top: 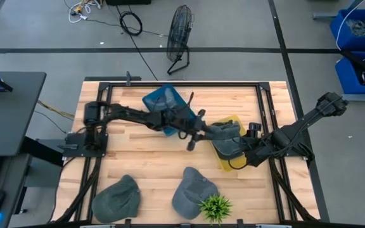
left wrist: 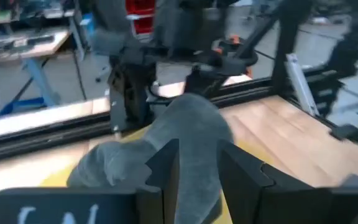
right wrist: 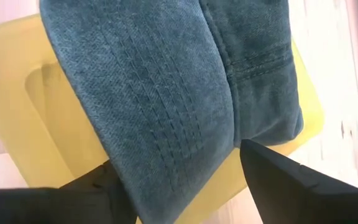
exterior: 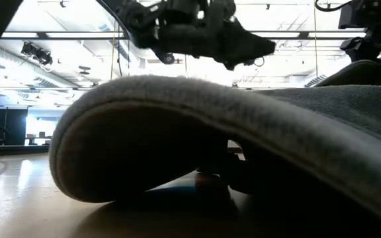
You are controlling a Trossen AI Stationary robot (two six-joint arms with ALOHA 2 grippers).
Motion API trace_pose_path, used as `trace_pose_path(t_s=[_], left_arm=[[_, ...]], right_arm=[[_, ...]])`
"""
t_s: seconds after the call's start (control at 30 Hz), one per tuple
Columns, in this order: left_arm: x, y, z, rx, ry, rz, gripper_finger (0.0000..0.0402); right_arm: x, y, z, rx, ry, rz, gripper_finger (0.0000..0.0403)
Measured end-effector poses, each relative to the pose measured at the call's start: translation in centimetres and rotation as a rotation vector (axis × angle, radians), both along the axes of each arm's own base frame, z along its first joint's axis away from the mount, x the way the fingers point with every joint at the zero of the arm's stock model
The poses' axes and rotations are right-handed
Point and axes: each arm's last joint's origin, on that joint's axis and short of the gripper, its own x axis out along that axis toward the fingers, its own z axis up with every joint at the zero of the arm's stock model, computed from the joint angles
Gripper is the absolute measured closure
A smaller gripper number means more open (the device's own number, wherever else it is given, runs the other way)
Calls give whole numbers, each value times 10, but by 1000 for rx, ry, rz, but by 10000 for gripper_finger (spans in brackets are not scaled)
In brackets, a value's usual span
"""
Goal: Pick & Place hat
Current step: Put the right black cap into the yellow bin
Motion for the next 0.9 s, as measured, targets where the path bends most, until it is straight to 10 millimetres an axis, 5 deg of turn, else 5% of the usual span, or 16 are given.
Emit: trace_pose_path(t_s=[0.23, 0.6, 0.9], left_arm=[[21, 21, -31, -150, 90, 94, 323], [42, 14, -71, -104, 161, 111, 373], [41, 38, -87, -161, 245, 244, 397]], right_arm=[[0, 0, 0, -6, -8, -1, 145], [2, -1, 1, -36, -36, -8, 152], [1, 6, 5, 186, 43, -17, 152]])
